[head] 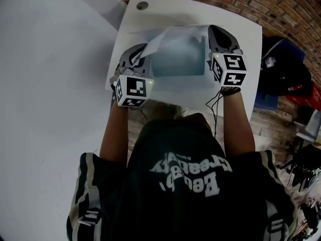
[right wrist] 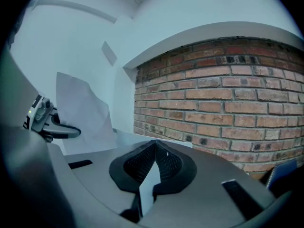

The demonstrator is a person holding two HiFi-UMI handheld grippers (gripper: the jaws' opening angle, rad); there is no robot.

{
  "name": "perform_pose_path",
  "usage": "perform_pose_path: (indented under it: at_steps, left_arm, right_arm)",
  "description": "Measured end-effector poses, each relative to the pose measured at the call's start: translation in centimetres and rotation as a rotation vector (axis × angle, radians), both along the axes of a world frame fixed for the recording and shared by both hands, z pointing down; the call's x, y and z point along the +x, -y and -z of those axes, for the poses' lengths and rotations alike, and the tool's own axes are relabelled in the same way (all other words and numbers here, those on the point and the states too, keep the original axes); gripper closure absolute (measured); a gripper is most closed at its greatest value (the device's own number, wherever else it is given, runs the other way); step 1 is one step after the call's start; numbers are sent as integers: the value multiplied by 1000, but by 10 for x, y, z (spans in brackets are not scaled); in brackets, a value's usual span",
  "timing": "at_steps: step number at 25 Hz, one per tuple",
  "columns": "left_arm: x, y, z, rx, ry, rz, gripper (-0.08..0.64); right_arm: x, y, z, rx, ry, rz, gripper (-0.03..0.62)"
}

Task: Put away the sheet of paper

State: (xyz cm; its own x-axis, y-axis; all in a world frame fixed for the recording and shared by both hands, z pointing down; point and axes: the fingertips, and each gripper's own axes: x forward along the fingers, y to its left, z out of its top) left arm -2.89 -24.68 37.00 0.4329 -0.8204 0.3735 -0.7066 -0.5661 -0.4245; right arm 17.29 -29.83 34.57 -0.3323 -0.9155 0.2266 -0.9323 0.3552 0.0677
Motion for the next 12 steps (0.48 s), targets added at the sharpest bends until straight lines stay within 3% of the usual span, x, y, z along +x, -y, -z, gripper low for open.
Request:
perform_pose_path:
  at_steps: [12]
  left_arm:
    - [-2, 63, -28, -44, 113, -178, 560]
  right_arm:
    - [-3, 32, 5, -14, -37, -139, 597]
